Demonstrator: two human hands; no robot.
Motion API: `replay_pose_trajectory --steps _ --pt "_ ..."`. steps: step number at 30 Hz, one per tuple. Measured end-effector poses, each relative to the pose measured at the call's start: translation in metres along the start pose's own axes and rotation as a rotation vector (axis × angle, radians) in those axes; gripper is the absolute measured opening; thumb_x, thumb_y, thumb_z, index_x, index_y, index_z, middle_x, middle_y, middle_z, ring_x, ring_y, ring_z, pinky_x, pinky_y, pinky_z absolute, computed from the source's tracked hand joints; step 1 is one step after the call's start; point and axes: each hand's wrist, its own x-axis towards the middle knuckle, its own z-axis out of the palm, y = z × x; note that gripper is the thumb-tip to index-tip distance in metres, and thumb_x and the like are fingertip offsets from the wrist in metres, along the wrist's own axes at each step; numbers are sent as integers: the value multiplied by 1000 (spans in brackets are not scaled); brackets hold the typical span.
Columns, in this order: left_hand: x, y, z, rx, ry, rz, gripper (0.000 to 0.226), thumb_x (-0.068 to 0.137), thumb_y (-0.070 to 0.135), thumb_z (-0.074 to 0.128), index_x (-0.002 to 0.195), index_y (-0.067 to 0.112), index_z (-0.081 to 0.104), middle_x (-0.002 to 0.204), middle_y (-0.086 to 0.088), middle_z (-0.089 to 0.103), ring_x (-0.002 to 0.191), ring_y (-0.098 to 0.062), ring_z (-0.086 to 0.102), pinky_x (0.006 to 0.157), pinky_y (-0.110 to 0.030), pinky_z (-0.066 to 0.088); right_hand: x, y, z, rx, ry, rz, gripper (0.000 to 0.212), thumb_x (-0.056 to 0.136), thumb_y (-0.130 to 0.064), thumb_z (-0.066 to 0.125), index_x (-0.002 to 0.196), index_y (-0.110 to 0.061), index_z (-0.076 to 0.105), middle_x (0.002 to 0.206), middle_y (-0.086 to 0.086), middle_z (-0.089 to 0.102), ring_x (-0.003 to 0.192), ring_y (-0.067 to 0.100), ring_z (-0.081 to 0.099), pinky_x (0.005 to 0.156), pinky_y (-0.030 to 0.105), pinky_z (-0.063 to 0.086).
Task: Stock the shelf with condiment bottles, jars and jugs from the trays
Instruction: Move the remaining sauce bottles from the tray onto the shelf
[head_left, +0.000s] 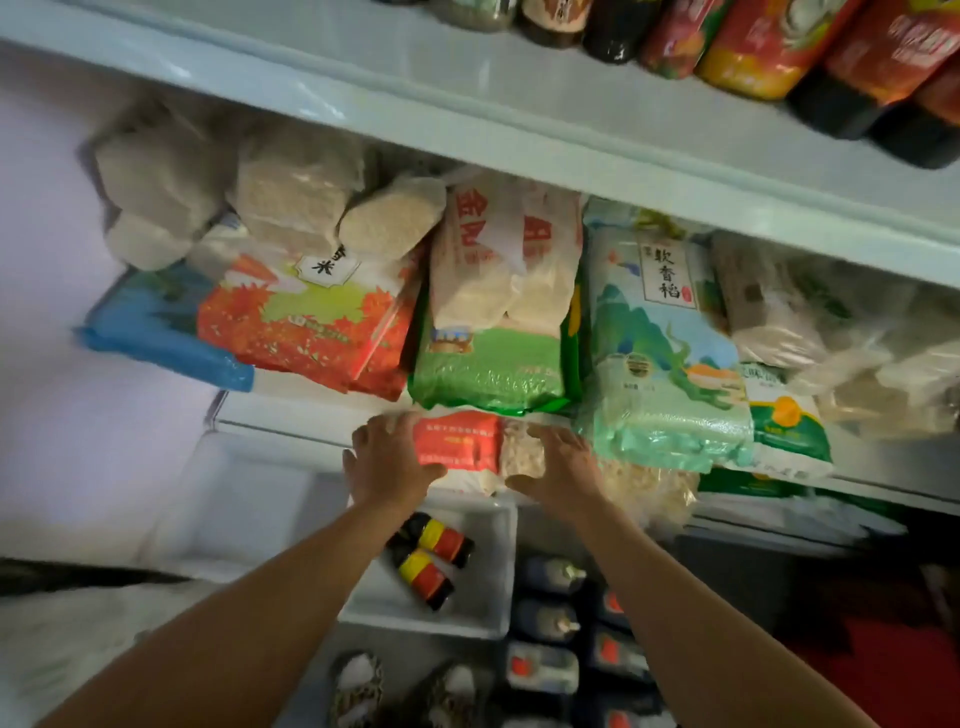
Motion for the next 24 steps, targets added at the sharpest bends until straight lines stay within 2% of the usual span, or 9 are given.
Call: replay_pose_trajectory --steps 6,10,14,15,17,18,19,21,24 --pt "27 -65 108 -70 -107 -152 69 68 52 79 127 28 53 123 -7 58 115 -30 52 93 -44 46 43 47 114 16 -208 80 68 86 -43 72 145 -25 44 150 3 42 140 25 34 110 39 38" --pt "42 -109 179 -145 -171 -268 71 74 46 78 134 25 48 127 -11 52 122 -33 45 93 -44 43 70 74 202 35 -315 158 74 84 -48 72 145 -20 43 147 6 46 138 27 36 108 40 39" --pt "54 -156 261 -206 -241 -361 77 75 48 79 135 15 45 129 -15 49 121 -34 50 97 -42 42 100 96 283 42 -412 162 79 84 -55 69 145 -12 42 141 11 50 132 32 44 105 41 43" --pt "57 -166 283 -221 -261 -391 76 76 47 79 135 13 44 130 -16 48 121 -34 50 97 -41 41 109 101 302 59 -430 168 76 84 -54 70 142 -11 46 136 12 53 130 32 47 102 40 44" --pt "64 -184 326 -259 -283 -431 75 79 45 78 136 11 43 131 -15 48 122 -33 50 98 -39 40 131 109 342 70 -434 153 69 78 -60 71 130 -17 55 117 6 60 115 28 58 81 33 49" --pt "67 -193 347 -279 -286 -437 74 80 43 78 136 10 42 132 -15 49 122 -32 50 98 -39 39 140 114 362 80 -427 131 69 72 -67 68 122 -21 57 106 0 60 105 24 60 72 29 46" --pt "71 -202 369 -297 -290 -440 74 80 43 78 136 10 42 132 -15 50 123 -32 49 99 -38 39 148 119 384 98 -425 118 71 65 -72 62 118 -25 58 102 -3 58 99 19 59 72 28 43" --pt "79 -221 412 -336 -308 -439 73 81 45 76 136 9 43 133 -14 52 124 -30 49 98 -35 38 168 131 428 139 -422 103 78 58 -78 54 118 -29 60 109 -4 59 101 17 56 84 34 47" --pt "89 -242 468 -412 -320 -451 65 85 46 73 132 10 46 128 -12 59 121 -30 54 95 -34 40 194 139 477 151 -403 61 68 71 -74 61 121 -28 62 117 1 64 108 23 60 93 44 52"
